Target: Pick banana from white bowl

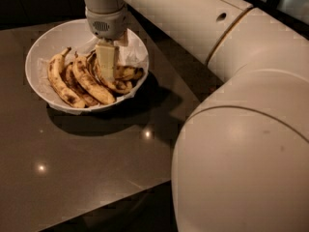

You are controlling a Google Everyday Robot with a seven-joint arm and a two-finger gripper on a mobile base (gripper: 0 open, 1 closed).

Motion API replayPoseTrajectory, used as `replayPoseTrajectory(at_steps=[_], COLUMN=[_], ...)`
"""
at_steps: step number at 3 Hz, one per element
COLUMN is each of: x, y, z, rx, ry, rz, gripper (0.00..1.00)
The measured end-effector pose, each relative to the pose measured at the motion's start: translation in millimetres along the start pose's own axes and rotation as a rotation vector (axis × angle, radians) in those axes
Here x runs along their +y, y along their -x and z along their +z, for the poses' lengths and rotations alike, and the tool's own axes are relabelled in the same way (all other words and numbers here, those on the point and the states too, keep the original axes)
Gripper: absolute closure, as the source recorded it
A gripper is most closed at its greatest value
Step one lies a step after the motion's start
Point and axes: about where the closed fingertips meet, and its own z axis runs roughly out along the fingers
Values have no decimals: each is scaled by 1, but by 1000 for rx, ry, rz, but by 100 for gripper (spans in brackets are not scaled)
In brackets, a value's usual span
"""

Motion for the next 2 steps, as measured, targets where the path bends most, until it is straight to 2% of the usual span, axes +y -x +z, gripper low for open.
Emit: replayPoseTrajectory(at_steps=[1, 2], x=[-2, -6], y=[1, -2], z=[9, 26], rx=[-2, -17], ry=[30, 93], rz=[9, 31], gripper=[24, 42])
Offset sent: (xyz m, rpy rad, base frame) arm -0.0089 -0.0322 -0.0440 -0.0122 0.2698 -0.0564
